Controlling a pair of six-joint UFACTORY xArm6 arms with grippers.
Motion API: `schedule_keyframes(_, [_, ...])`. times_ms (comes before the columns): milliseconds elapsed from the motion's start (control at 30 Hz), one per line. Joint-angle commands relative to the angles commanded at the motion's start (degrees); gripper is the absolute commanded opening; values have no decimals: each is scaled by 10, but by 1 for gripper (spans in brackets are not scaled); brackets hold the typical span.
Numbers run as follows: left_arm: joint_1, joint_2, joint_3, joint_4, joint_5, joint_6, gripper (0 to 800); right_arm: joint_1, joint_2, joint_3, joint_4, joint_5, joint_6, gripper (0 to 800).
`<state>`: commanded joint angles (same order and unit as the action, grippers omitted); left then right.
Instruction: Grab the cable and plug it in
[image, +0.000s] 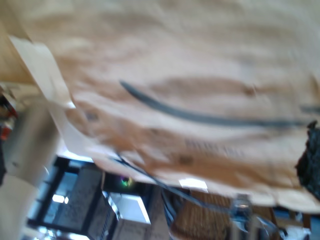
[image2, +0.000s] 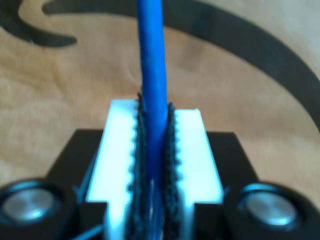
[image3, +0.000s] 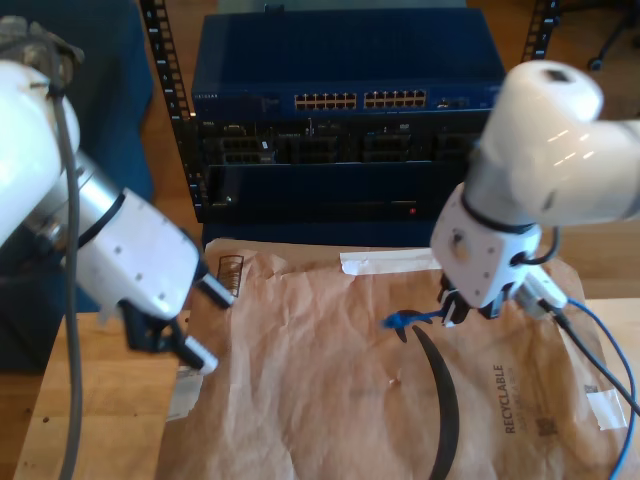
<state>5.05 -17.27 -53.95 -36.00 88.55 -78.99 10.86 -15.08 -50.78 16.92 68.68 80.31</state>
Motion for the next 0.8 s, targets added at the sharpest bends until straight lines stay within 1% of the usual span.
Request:
schedule_keyframes(67, [-11,13,-22,-14,0,-5,800,-5,-15,1,15,13,0,29])
schedule_keyframes(167, [-33,20,-55,-16,0,-16,800,-35,-25,2,25,27,9,29])
schedule_keyframes(267, [-67,23,-105,-21,0,-54,800,-71,-27,7,34,55,16,28])
schedule_keyframes(333, [-84,34,-136,-24,1,-69,800,-88,-37,13,36,64,17,28])
schedule_keyframes(367, [-86,42,-150,-24,4,-69,800,-99,-44,20,38,65,17,28])
schedule_keyframes(467, [-88,49,-194,-28,5,-70,800,-112,-71,42,42,65,17,28])
schedule_keyframes(567, [-88,63,-242,-51,8,-70,800,-112,-88,48,42,66,18,28])
schedule_keyframes(667, [-89,70,-275,-68,13,-70,800,-115,-97,47,71,77,18,28])
schedule_keyframes(733, [-93,80,-283,-81,14,-70,800,-144,-108,44,98,84,21,28])
schedule_keyframes(800, [-105,84,-283,-88,14,-70,800,-170,-115,40,135,95,21,28])
